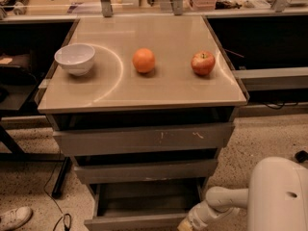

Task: Close bottom drawer

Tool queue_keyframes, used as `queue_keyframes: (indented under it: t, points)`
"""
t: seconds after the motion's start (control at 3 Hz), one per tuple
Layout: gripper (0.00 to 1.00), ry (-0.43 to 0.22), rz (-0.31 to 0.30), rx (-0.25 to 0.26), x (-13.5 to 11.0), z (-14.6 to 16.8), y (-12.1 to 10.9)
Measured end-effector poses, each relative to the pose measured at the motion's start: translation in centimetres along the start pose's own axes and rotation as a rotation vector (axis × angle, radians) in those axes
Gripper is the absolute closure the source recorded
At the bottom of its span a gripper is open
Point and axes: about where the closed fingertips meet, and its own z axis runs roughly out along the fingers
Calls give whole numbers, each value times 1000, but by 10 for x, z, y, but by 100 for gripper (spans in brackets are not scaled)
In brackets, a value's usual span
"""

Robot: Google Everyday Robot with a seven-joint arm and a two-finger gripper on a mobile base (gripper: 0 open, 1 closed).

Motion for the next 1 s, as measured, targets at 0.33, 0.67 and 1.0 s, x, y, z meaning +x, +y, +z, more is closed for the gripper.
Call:
queue_keyframes:
  t: [0.33, 0.67, 1.0]
  points:
    - [100, -3, -12, 23, -9, 7, -12]
    - [100, -1, -23, 36, -17, 13, -21]
    - [100, 2, -38, 45, -23, 13, -26]
